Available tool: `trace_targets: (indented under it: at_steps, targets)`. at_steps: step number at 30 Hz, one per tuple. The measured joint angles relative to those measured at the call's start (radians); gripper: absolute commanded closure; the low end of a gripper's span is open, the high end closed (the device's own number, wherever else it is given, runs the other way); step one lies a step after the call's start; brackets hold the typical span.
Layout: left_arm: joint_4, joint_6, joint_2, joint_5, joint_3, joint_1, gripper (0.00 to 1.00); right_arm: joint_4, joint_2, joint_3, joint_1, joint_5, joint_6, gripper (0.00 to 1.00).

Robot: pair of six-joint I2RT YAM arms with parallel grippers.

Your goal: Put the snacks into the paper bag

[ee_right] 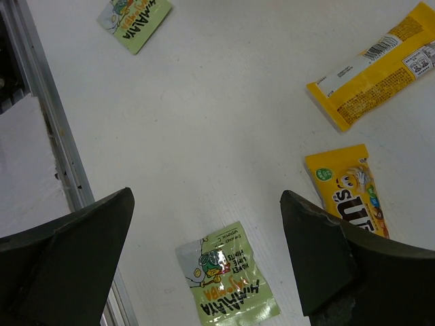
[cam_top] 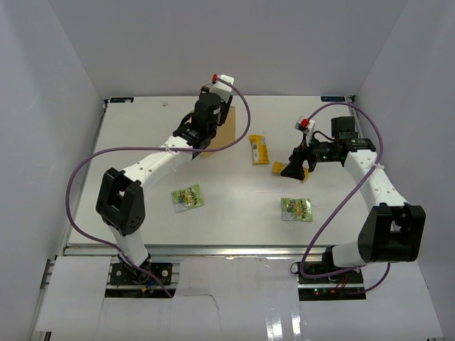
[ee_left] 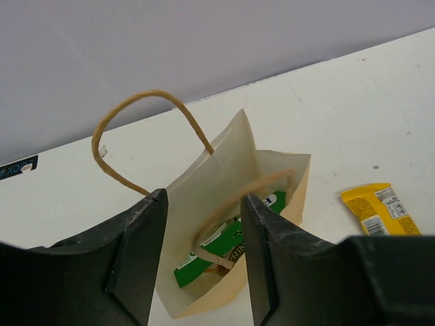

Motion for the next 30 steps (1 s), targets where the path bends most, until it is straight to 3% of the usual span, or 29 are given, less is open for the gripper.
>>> trace_targets:
  at_steps: [3, 7, 11, 16, 22, 26, 30]
  targets:
    - [-0.016, -0.016, -0.032, 0.027, 0.004, 0.000, 0.37, 0.000, 0.002, 0.000, 0.000, -0.008, 0.000, 0.04]
    - [-0.078, -0.049, -0.127, 0.083, 0.008, 0.000, 0.22, 0.007, 0.024, 0.000, 0.020, 0.009, 0.019, 0.00]
    - [-0.130, -0.107, -0.306, 0.122, -0.020, 0.000, 0.13, 0.087, 0.077, 0.006, 0.114, 0.196, 0.146, 0.00]
    - [-0.196, -0.253, -0.624, 0.156, -0.182, 0.000, 0.02, 0.166, 0.239, 0.135, 0.252, 0.485, 0.388, 0.01]
    - [-0.270, -0.492, -0.921, 0.233, -0.490, 0.000, 0.02, 0.245, 0.439, 0.307, 0.266, 0.637, 0.561, 0.02]
    - [-0.357, -0.653, -1.029, 0.267, -0.684, 0.000, 0.02, 0.274, 0.578, 0.427, 0.248, 0.626, 0.588, 0.02]
    - [-0.438, -0.763, -1.117, 0.278, -0.754, 0.000, 0.02, 0.296, 0.679, 0.486, 0.238, 0.581, 0.577, 0.01]
